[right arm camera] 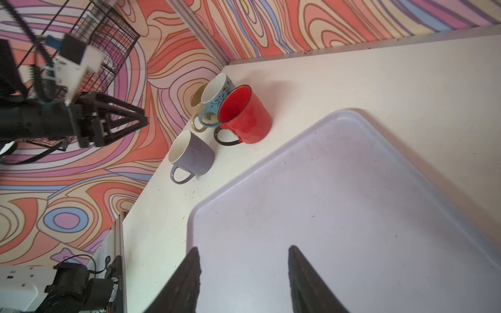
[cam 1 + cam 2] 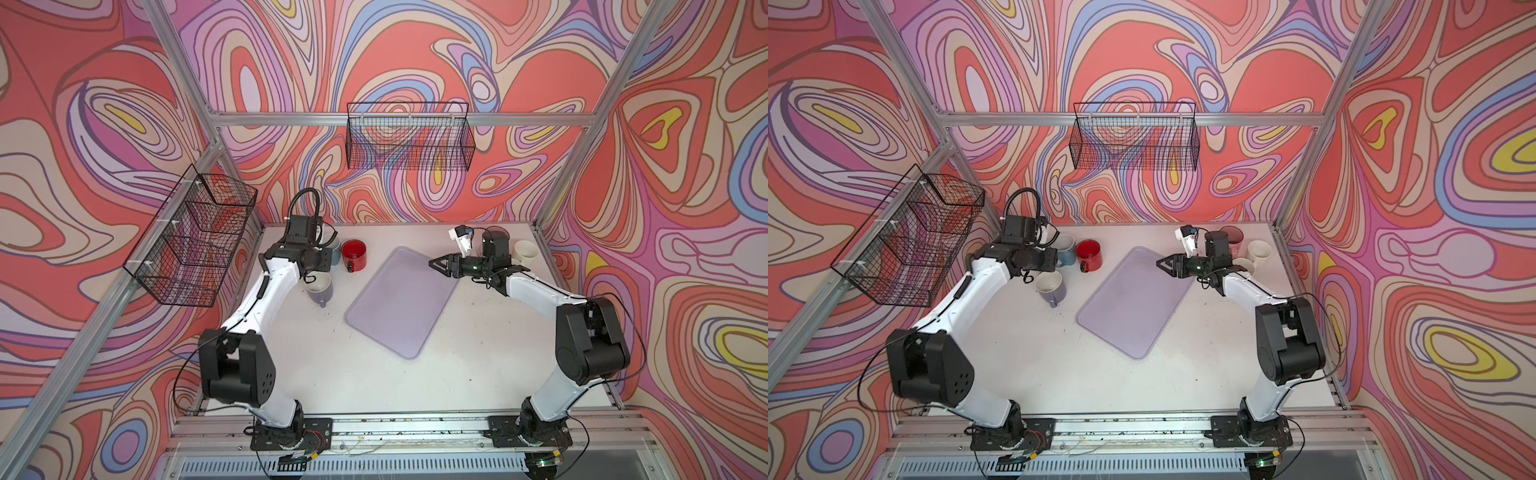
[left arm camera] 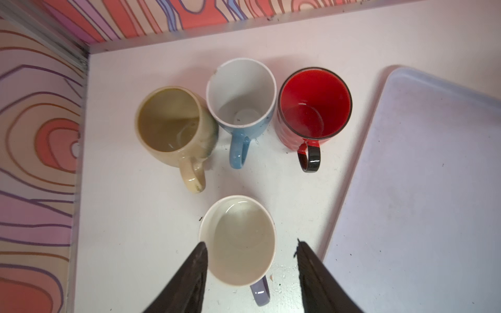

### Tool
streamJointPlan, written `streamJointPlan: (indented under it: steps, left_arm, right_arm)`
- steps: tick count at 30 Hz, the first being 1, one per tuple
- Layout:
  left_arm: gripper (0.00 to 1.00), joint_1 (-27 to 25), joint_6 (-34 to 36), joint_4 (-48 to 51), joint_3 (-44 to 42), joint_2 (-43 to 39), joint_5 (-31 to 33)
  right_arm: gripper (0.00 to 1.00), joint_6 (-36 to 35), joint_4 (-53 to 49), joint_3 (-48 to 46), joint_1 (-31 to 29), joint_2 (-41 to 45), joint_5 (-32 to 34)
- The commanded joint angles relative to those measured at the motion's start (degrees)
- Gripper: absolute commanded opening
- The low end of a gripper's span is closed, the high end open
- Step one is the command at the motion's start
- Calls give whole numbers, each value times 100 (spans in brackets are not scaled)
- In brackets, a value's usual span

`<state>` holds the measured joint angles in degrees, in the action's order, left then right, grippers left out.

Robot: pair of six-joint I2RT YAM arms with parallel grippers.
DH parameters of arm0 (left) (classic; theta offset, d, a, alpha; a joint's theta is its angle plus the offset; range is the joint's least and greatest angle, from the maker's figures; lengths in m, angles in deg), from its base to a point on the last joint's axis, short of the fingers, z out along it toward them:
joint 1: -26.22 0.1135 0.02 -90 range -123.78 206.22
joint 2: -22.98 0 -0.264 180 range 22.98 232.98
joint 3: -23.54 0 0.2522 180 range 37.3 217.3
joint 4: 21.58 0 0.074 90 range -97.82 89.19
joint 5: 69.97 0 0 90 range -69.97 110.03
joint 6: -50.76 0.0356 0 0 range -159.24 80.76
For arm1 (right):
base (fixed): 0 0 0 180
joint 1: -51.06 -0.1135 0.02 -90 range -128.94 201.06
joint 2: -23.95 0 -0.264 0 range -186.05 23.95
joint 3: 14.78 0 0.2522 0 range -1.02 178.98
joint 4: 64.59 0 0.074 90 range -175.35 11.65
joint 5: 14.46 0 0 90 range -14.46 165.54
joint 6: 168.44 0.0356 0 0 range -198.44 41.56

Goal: Turn the mug right side up
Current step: 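Set the lavender mug upright beside the blue mug and open the left gripper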

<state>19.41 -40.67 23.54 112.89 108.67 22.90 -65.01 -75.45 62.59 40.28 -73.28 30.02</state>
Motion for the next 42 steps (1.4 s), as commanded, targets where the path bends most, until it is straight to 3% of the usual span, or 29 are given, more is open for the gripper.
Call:
streamJointPlan:
  steps: [1, 4, 6, 8, 11, 15, 27, 42]
  left_arm:
    - [60, 29, -620, -1309, -879, -917, 813]
    - [60, 70, -1119, -2363, -2090, -1781, 1181]
    - [60, 66, -1424, -2536, -2627, -2144, 1469]
    - [60, 66, -1627, -2781, -3224, -2455, 1374]
    - [59, 66, -2012, -3239, -4070, -2780, 1213]
    - [58, 66, -2450, -3466, -4516, -2758, 1475]
    - [57, 277, -2726, -3395, -3662, -874, 754]
    - [56, 285, -2792, -3469, -2725, 364, -12]
  right_arm:
    - [54, -222, -70, -58, 59, 369, 725]
    - [54, -208, -14, -151, 111, 489, 1028]
    - [54, -193, -9, -203, 146, 558, 1192]
    - [54, -159, 64, -269, 185, 607, 1286]
    - [53, -65, 172, -306, 226, 591, 1317]
    - [53, 0, 190, -254, 230, 517, 1302]
    - [53, 81, 165, -365, 243, 648, 1408]
    - [52, 81, 124, -454, 287, 753, 1527]
